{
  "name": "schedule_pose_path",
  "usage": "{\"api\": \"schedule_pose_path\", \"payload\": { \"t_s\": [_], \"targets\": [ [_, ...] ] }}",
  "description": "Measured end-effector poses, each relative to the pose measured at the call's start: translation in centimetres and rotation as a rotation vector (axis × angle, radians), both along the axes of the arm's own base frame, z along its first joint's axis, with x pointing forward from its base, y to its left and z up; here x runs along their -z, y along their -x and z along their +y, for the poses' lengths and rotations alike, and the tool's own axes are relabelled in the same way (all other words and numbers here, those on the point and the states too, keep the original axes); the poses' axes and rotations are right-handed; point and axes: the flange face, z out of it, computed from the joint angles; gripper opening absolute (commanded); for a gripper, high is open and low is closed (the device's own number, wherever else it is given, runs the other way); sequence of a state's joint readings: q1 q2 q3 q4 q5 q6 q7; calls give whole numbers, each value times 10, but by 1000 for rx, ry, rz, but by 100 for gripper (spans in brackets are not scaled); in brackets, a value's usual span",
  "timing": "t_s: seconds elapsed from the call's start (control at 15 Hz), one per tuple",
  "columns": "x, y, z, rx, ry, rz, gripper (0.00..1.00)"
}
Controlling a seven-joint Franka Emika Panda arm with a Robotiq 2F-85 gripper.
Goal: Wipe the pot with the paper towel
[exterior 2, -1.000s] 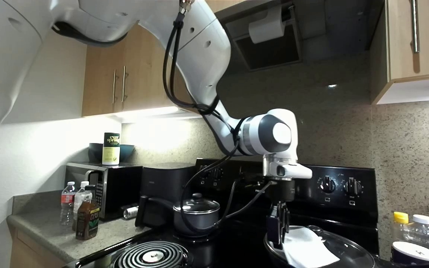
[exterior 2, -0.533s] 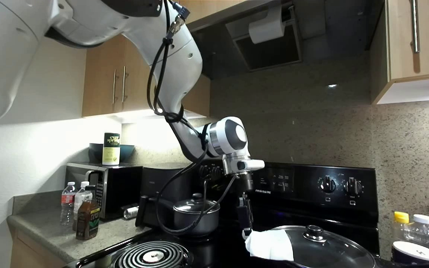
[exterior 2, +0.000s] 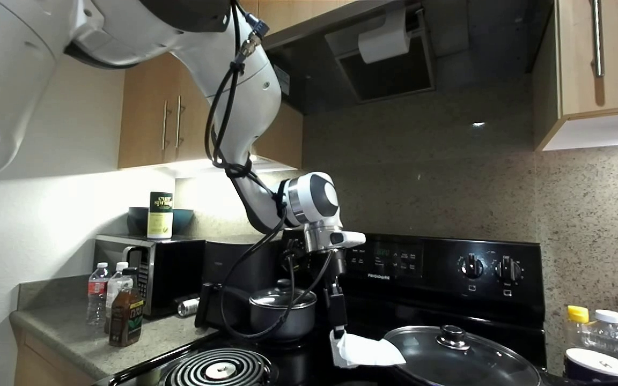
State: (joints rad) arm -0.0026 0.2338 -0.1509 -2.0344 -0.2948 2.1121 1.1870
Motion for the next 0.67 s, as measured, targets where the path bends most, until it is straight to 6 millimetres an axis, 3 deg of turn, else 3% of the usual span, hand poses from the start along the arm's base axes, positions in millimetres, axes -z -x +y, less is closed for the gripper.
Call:
{"api": "schedule_pose_path", "payload": {
  "t_s": [0.4,0.67],
  "targets": [
    [-5,-7,68,-161,33,62,2],
    [-8,-12,98,-225,31,89,2]
  ]
}}
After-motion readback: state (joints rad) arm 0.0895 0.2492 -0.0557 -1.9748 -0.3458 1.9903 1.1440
